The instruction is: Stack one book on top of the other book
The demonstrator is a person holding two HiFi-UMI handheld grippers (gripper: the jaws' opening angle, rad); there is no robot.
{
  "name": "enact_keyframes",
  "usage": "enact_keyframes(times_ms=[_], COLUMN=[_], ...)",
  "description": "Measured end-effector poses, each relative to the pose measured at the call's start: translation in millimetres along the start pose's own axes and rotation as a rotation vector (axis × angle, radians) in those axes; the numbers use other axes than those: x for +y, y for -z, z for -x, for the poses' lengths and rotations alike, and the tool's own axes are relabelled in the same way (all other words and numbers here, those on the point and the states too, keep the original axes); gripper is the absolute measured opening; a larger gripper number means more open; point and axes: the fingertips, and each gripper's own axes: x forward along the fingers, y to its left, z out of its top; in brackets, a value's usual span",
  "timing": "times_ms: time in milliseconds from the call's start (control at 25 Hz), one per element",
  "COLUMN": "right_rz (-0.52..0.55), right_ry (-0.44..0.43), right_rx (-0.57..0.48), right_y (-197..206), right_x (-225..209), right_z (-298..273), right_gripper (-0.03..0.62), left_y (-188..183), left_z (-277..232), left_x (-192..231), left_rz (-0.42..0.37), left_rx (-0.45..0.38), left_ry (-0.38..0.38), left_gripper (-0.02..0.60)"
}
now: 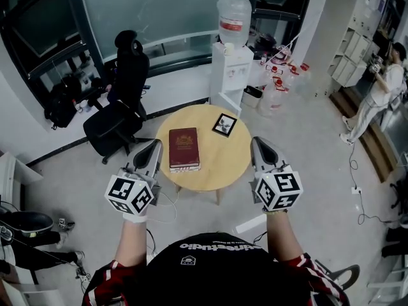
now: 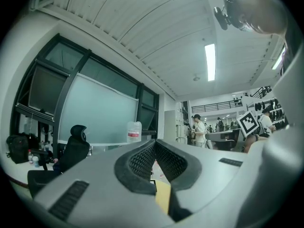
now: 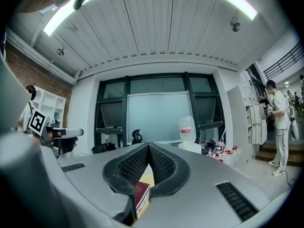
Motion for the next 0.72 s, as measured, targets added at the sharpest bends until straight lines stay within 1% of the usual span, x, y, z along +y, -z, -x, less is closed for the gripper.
enact_keyframes(times_ms=[320,720], right_rz=[0.000,0.004], right_ry=[0.004,-0.002], right_rx=[0.008,0.007], right_y=[6.2,6.6], right_x=[-2.6,0.0], right_z=[1.3,-0.1], right_gripper=[0.026,0.026], left_y=[7.1,7.1], left_z=[-1.7,-3.0], left_x=[1.1,1.9], left_rz=[0.019,0.021], left_rx=[0.007,0.004], left_ry=[0.000,0.000], left_gripper=[0.017,0.017])
